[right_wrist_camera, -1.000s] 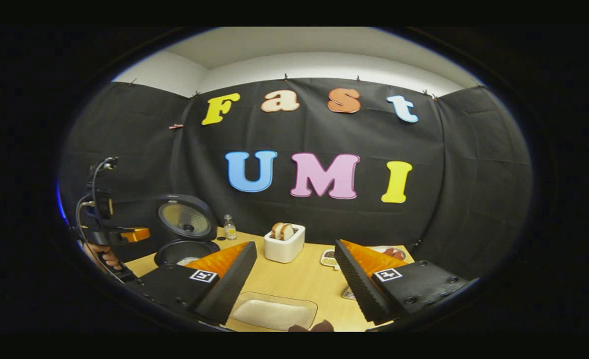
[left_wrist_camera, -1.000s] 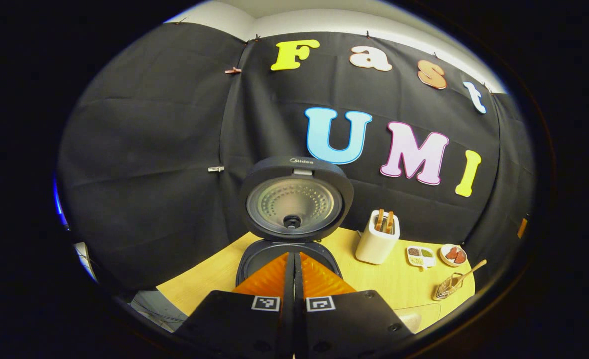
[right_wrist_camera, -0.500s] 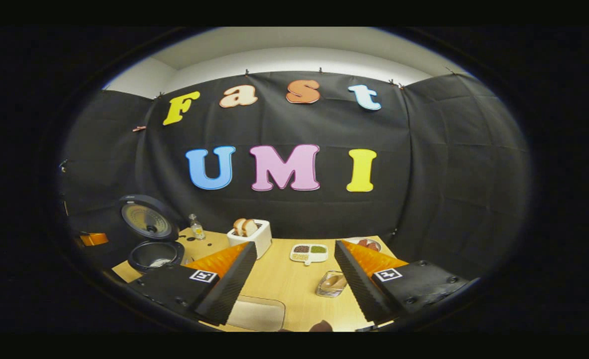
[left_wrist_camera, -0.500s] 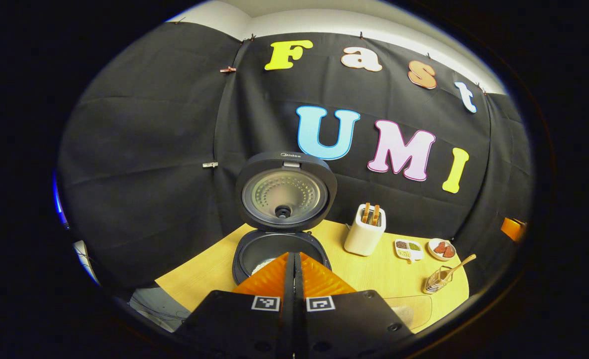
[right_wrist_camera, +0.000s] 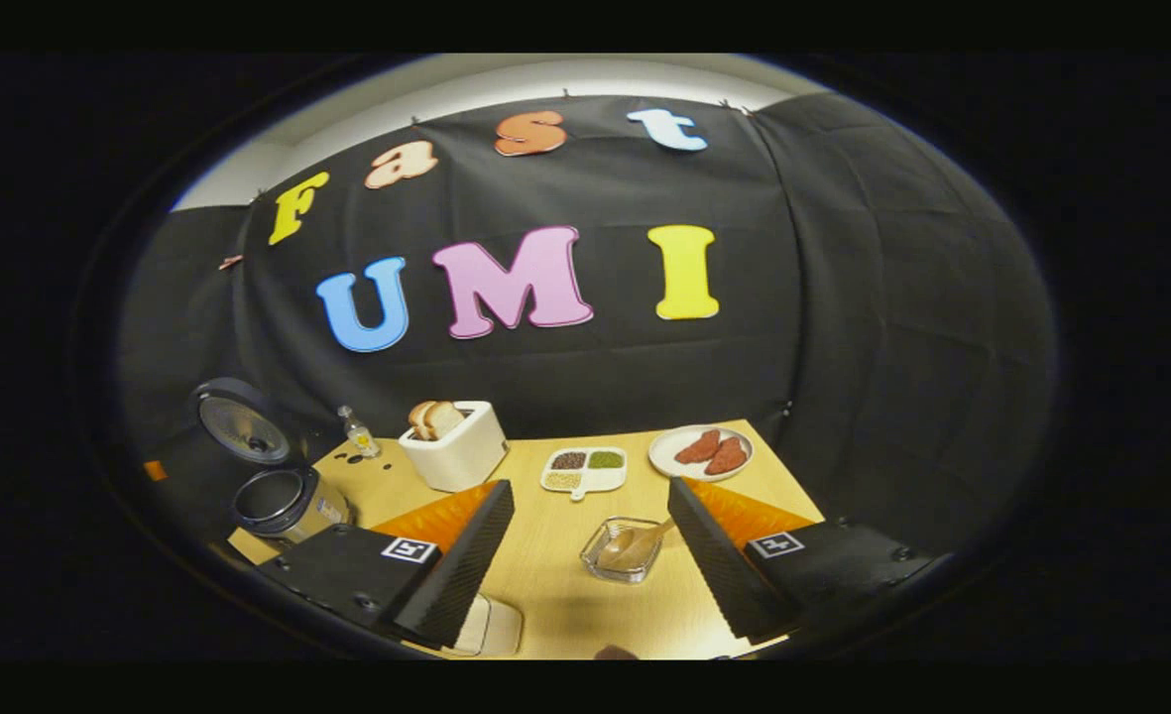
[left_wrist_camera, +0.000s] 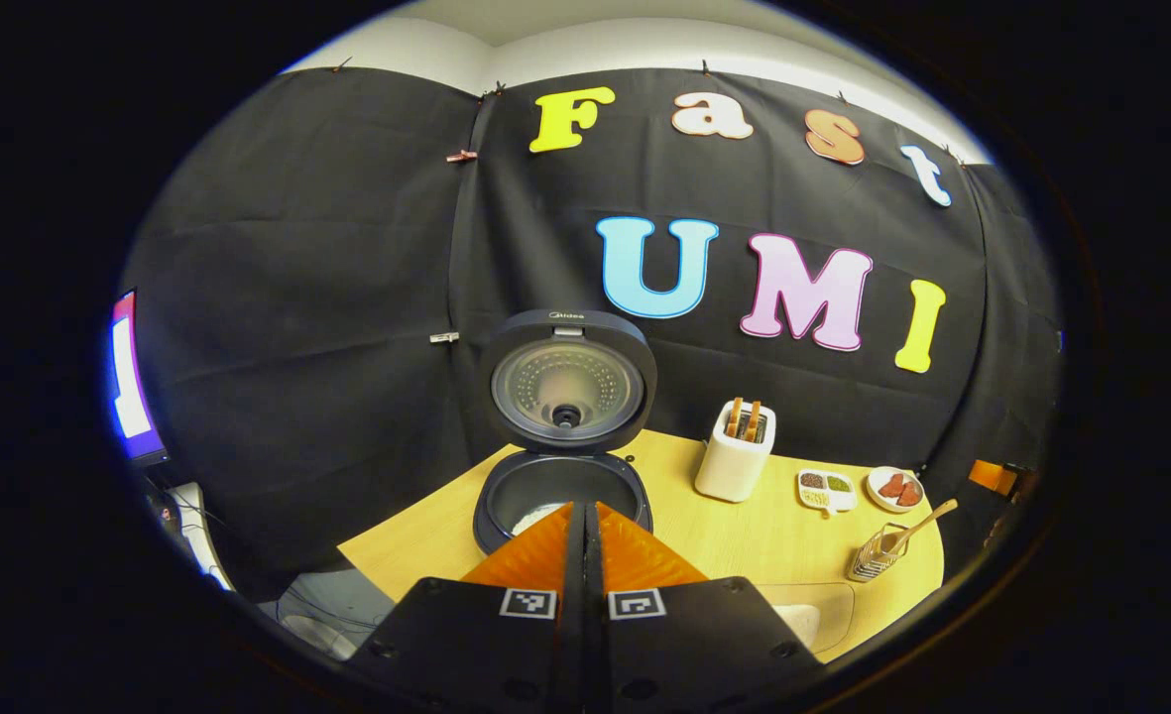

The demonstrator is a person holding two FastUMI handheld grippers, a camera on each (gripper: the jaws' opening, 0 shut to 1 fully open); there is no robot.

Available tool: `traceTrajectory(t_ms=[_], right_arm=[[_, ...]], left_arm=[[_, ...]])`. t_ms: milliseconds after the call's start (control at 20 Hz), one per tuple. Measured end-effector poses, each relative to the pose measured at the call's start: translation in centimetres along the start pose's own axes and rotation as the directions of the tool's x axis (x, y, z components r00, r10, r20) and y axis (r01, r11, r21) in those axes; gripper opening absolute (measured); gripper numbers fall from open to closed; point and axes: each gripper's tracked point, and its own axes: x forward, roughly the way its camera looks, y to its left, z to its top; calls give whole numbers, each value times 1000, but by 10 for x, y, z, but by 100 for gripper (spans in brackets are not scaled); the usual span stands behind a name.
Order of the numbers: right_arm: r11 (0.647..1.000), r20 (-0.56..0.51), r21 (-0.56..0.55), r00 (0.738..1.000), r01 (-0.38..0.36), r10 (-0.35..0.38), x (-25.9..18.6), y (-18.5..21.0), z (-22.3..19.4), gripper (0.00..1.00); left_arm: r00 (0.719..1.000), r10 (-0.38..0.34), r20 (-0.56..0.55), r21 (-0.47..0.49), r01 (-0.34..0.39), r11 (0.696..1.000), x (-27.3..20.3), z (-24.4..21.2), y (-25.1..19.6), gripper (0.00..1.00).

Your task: Close the left gripper, press the button to open the rice cooker; take a wooden spoon from the chopstick holder with the right hand, scoop a spoonful of rice and pour it into the rice cooker, then put the wooden spoon back into the chopstick holder.

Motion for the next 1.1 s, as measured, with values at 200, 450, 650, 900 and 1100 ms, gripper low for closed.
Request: traceTrajectory(t_ms=[200,450,650,900,1100], right_arm=[[992,-51,119,998,38,-32,33,-39,-26,96],[976,-91,188,991,112,-96,58,-78,-52,96],[959,-125,241,985,149,-121,76,-92,-77,96],[950,-157,271,981,153,-113,102,-91,-99,89],[941,-194,296,975,161,-106,118,-87,-109,72]], left_arm=[[998,55,-19,31,-54,998,-11,-2,-7,5],[995,90,-43,38,-88,995,-14,-3,-15,5],[994,101,-51,75,-97,992,-21,-4,-19,5],[993,96,-69,105,-88,991,-28,-8,-27,5],[992,97,-77,109,-89,990,-34,-12,-29,5]])
